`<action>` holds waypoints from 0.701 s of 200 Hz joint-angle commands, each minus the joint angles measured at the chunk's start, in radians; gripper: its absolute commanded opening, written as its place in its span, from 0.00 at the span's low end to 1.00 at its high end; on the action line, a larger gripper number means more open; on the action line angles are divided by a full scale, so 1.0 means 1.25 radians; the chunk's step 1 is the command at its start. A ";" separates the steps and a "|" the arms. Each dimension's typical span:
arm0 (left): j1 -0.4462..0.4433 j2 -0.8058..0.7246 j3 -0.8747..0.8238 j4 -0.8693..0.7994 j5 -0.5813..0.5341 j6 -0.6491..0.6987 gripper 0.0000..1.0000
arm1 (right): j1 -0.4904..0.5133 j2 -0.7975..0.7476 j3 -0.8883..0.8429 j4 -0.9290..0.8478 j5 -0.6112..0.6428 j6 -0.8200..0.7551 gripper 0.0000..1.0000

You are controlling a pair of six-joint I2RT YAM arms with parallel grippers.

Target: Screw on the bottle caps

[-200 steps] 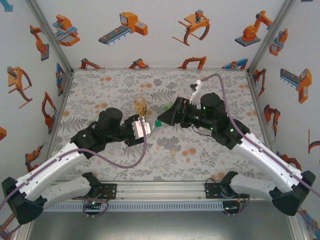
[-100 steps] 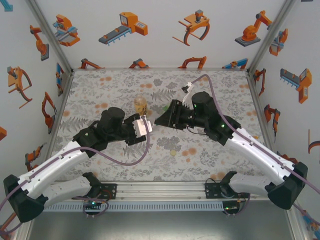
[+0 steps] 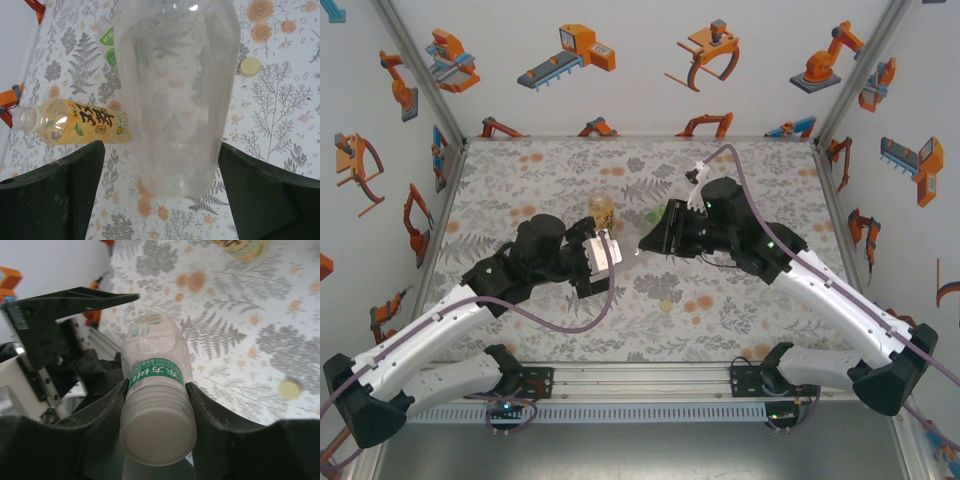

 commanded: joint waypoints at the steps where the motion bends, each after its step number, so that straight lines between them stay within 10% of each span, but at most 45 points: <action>1: -0.003 -0.010 0.004 0.017 0.011 -0.011 0.86 | -0.020 0.019 0.064 -0.176 0.101 -0.111 0.30; 72: -0.003 -0.012 0.005 0.018 0.011 -0.012 0.89 | -0.149 0.125 0.188 -0.382 0.272 -0.310 0.28; 140: -0.003 -0.005 0.005 0.019 0.015 -0.015 0.89 | -0.338 0.332 0.350 -0.367 0.231 -0.415 0.28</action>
